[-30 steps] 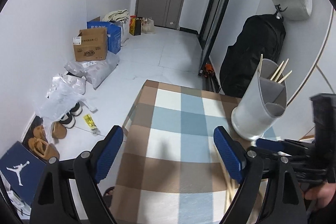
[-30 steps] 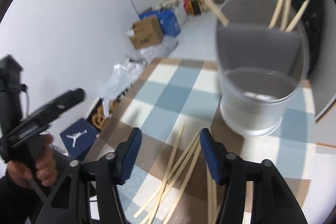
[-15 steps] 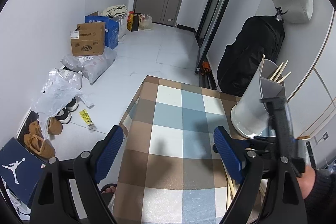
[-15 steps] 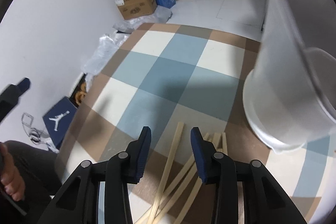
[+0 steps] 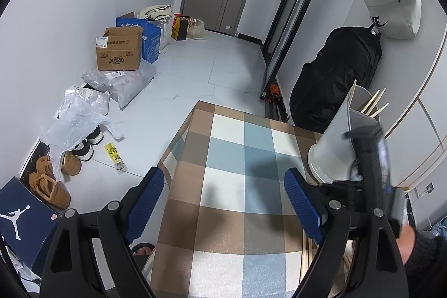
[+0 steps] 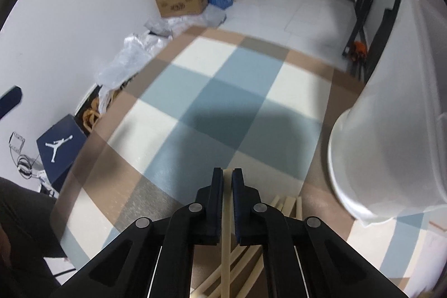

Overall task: Organize utensils
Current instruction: 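Close the right gripper on a chopstick while the left gripper grasps another, then lift the chopsticks in both grippers up over the white holder, then open both grippers to drop the chopsticks into the holder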

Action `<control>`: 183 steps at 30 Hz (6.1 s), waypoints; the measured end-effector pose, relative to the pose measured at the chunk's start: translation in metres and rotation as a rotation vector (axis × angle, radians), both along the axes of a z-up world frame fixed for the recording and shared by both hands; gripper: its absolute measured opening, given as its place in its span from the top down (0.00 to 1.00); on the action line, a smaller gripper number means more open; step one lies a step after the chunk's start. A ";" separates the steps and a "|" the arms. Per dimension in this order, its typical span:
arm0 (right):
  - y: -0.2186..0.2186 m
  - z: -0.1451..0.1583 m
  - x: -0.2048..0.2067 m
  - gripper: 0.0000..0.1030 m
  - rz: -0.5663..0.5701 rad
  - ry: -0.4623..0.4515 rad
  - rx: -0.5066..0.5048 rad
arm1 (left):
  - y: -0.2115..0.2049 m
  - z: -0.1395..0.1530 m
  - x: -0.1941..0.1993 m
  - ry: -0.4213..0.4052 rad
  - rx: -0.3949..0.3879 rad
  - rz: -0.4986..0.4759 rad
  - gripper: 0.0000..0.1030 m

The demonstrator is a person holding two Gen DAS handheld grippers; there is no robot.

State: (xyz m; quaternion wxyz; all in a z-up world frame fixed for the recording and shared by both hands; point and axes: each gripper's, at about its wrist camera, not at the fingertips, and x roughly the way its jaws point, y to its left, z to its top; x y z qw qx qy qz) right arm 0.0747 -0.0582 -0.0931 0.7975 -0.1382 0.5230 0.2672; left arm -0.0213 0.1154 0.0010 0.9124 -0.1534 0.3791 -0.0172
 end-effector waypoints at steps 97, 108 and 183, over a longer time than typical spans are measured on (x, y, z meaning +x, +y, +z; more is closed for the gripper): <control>-0.187 0.170 -0.067 0.95 -0.224 -0.411 0.506 | -0.126 0.040 0.029 -0.030 0.069 -0.194 1.00; -0.181 0.202 -0.066 0.95 -0.223 -0.437 0.500 | -0.122 0.077 0.024 -0.122 0.054 -0.232 1.00; -0.165 0.199 0.098 0.95 -0.212 -0.287 0.456 | -0.149 0.107 0.144 -0.185 -0.048 -0.358 1.00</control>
